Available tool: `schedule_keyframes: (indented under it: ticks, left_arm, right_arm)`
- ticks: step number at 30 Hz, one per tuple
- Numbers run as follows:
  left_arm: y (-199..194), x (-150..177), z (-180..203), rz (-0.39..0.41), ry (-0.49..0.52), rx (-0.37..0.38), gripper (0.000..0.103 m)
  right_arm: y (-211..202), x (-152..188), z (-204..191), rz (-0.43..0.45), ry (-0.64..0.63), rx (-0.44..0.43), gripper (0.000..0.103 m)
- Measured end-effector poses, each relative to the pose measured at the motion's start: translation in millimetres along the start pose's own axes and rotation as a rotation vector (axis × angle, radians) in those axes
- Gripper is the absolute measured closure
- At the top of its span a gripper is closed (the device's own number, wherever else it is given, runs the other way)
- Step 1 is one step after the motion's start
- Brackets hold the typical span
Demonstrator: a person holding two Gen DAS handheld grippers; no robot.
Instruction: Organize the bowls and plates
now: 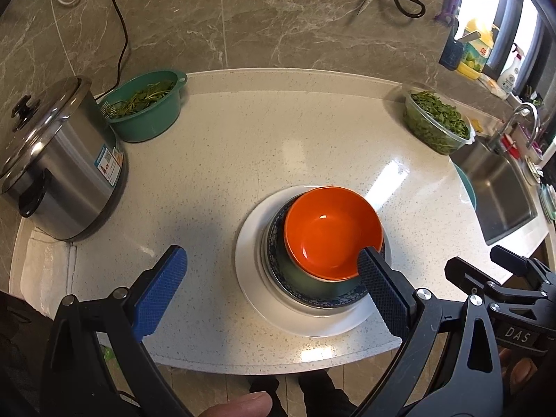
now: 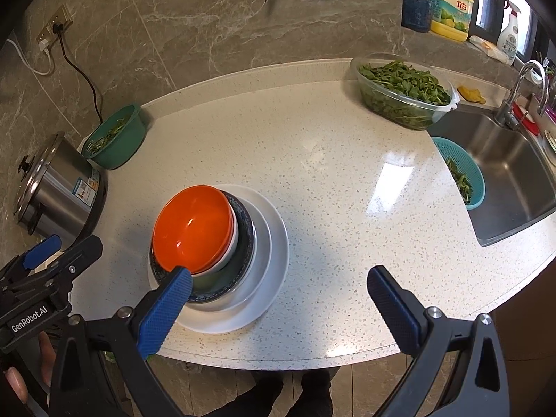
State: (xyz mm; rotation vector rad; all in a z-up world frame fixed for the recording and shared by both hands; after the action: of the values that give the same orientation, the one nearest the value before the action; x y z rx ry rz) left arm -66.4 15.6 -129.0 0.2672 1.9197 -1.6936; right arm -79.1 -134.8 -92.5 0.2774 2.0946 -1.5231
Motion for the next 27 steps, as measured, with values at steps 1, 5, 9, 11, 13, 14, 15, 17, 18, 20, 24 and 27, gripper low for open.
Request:
schedule_keyframes:
  ticks: [1,5,9,11,13,14,15,17,18,20,24,27]
  left_arm:
    - [0.7,0.1,0.2,-0.002,0.0,-0.001,0.003]
    - [1.4,0.7,1.2,-0.005,-0.001,-0.003,0.003]
    - [1.2,1.3,2.3,-0.004,0.001,-0.003,0.003]
    - [1.4,1.5,3.1,-0.003,0.004,0.002,0.003]
    - [1.2,2.2,3.5,-0.002,0.002,0.003,0.003]
    - [1.4,1.8,3.6,-0.003,0.004,0.005,0.003]
    - [1.7,1.9,3.6,-0.003,0.006,0.002,0.003]
    - [1.3,1.9,3.2,-0.002,0.007,-0.002,0.003]
    - [1.3,1.7,3.3,-0.002,0.007,-0.001,0.003]
    - [1.4,1.9,3.4,-0.002,0.005,-0.003,0.003]
    - [1.9,2.2,4.7,-0.004,0.009,-0.007,0.003]
    - [2.6,2.6,5.9,-0.006,0.01,-0.005,0.003]
  right_arm:
    - [0.5,-0.1,-0.2,-0.001,-0.001,0.001,0.0]
    - [1.6,-0.2,-0.4,-0.001,-0.006,0.009,0.0]
    - [2.0,-0.2,0.1,-0.003,-0.006,0.011,0.0]
    - [2.2,-0.1,-0.2,-0.004,-0.007,0.012,0.0]
    - [2.8,1.0,0.7,-0.007,-0.007,0.011,0.0]
    - [3.1,1.2,0.9,-0.008,-0.007,0.01,0.0]
    - [3.2,1.1,1.2,-0.008,-0.008,0.009,0.0]
    - [3.6,1.1,1.2,-0.009,-0.01,0.01,0.0]
    - [3.4,1.2,0.9,-0.009,-0.009,0.009,0.0]
    - [3.6,1.4,0.9,-0.01,-0.01,0.01,0.0]
    - [4.1,0.9,0.6,-0.011,-0.012,0.01,0.0]
    - [4.0,0.7,0.2,-0.011,-0.012,0.009,0.0]
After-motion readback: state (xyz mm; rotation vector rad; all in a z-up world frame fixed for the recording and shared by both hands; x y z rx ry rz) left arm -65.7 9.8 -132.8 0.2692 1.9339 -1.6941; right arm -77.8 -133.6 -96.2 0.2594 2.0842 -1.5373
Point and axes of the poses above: each gripper's, at about its wrist camera, not at the fingertips, and y roughly the way its jaws point, z to its right, x to its underside, the point moved 6 cm from there along y, roughly the way its jaws point, and after that the axes turned 7 degrees about -x, right-handed, at the moved point
